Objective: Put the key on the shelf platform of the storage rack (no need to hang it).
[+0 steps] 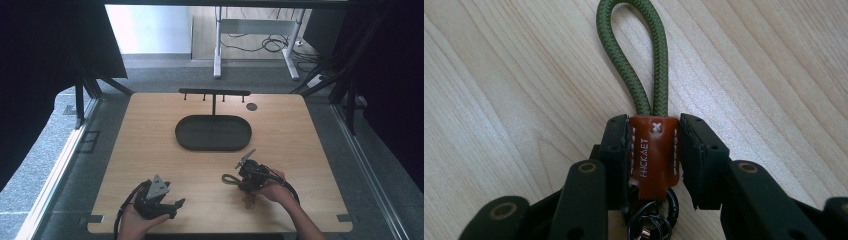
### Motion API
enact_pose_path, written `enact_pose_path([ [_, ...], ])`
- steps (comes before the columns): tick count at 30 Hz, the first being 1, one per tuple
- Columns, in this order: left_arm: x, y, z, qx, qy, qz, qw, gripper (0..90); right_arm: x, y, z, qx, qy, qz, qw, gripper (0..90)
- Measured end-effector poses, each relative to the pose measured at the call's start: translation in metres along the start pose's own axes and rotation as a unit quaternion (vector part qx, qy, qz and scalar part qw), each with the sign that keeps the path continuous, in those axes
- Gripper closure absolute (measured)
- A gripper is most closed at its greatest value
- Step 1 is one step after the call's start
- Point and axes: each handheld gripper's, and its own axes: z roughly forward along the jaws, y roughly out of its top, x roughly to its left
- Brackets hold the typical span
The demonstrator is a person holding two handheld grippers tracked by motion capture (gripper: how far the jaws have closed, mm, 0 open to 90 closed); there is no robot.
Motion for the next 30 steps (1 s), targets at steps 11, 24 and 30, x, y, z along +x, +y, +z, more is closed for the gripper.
enact_pose_path([
  [11, 0.0, 0.0, -0.003, -0.006, 0.003, -0.001, 1.0, 27.0, -0.002, 0.001, -0.012, -0.002, 0.004, -0.006, 1.0, 67.1],
  [24, 0.0, 0.0, -0.003, -0.004, 0.003, -0.002, 1.0, 27.0, -0.004, 0.001, -0.045, -0.02, -0.009, -0.009, 0.9997, 67.3],
  [30, 0.0, 0.0, -0.002, -0.004, 0.002, -0.002, 1.0, 27.0, -0.006, 0.0, -0.058, -0.034, -0.012, -0.01, 0.9993, 67.3],
])
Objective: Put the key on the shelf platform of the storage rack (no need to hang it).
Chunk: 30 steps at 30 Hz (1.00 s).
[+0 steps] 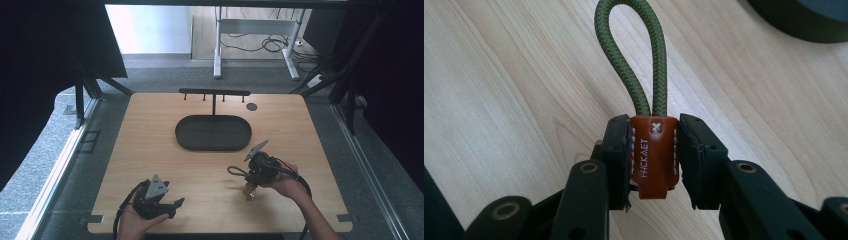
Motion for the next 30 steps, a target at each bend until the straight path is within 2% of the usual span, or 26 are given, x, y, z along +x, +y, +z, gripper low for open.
enact_pose_path([
  [15, 0.0, 0.0, 0.001, 0.001, -0.001, 0.001, 1.0, 27.0, -0.005, 0.0, -0.021, -0.015, -0.012, -0.001, 0.9998, 67.3],
  [30, 0.0, 0.0, 0.001, 0.001, -0.001, 0.001, 1.0, 27.0, -0.009, 0.003, -0.029, -0.023, -0.016, 0.0, 0.9996, 67.3],
])
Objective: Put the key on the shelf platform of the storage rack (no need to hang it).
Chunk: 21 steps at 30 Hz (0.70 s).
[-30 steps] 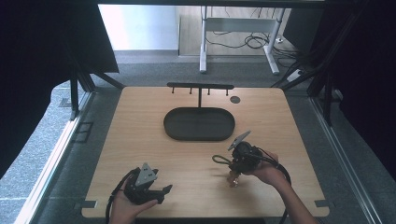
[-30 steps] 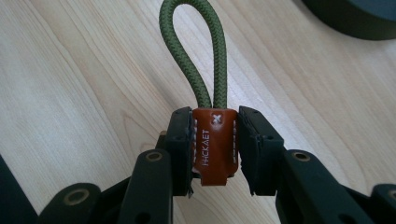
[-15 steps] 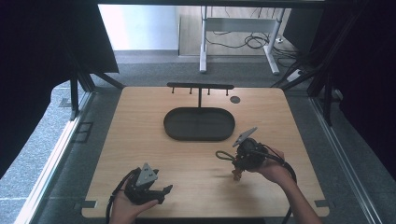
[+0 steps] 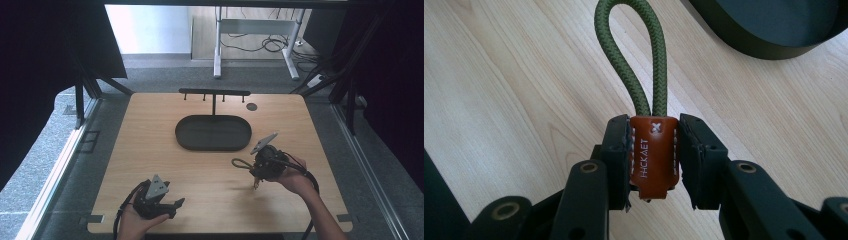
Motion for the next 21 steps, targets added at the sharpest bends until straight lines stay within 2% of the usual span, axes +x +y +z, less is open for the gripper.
enact_pose_path([
  [10, 0.001, 0.0, 0.0, 0.001, 0.0, 0.0, 1.0, 26.9, -0.005, 0.004, -0.005, -0.009, -0.005, 0.005, 0.9999, 67.3],
  [21, 0.002, -0.001, -0.001, 0.0, 0.001, -0.001, 1.0, 27.0, -0.007, 0.015, -0.007, -0.013, -0.007, -0.001, 0.9999, 67.3],
])
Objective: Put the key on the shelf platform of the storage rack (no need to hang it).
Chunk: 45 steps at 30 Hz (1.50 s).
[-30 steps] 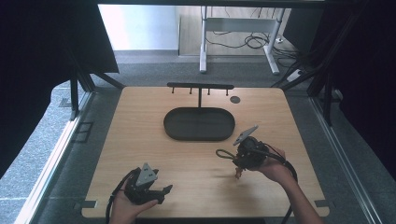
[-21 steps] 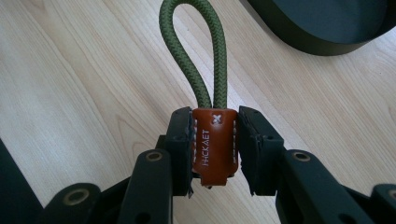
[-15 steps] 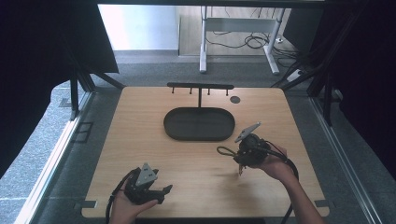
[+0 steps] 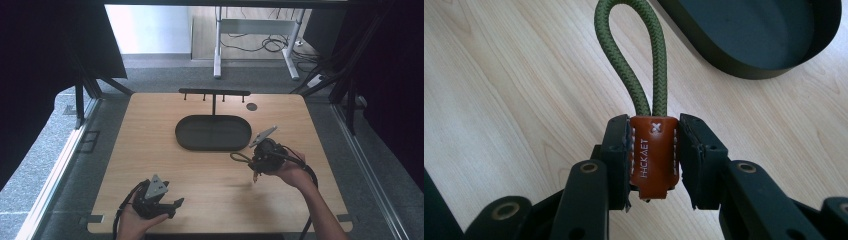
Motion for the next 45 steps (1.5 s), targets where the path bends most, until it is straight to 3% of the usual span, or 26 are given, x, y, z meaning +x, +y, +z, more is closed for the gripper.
enact_pose_path([
  [13, -0.001, 0.0, 0.001, 0.002, -0.002, 0.001, 1.0, 26.9, -0.003, 0.015, -0.005, -0.007, 0.0, -0.005, 1.0, 67.3],
  [45, 0.002, -0.001, 0.0, 0.003, -0.005, -0.003, 1.0, 26.8, -0.003, 0.061, 0.005, 0.003, -0.006, -0.028, 0.9996, 67.3],
])
